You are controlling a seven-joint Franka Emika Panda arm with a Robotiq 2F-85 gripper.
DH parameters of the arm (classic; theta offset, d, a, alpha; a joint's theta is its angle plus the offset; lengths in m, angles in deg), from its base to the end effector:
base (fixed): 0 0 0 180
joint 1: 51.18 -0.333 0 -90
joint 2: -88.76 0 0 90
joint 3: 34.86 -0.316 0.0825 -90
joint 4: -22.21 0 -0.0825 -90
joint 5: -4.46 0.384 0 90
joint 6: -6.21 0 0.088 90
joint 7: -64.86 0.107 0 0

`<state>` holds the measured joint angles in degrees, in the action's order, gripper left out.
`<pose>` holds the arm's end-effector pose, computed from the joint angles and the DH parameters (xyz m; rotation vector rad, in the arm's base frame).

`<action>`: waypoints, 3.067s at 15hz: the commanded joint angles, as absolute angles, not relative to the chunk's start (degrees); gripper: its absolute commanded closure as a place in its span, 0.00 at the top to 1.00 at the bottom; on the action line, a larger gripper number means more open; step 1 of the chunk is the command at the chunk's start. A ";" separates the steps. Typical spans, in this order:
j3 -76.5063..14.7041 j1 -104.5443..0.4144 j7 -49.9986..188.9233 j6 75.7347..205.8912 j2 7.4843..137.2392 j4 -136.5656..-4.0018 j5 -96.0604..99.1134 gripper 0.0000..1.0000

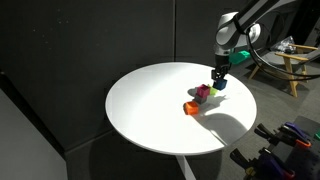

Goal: Unstack the blocks and put them on the table

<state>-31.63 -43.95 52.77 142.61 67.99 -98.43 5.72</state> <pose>0.5621 -0.1034 0.2366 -3.1272 -0.0229 0.1348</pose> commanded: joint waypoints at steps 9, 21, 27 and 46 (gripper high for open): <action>-31.05 -41.98 50.76 145.58 64.43 -99.76 4.99 0.31; -31.03 -40.59 48.80 146.40 65.89 -103.43 5.33 0.31; -31.07 -41.08 50.25 145.83 63.89 -101.85 5.50 0.56; -31.27 -40.31 48.77 151.16 64.49 -104.69 5.60 0.31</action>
<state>-30.89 -41.38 50.05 149.07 63.58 -103.10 5.72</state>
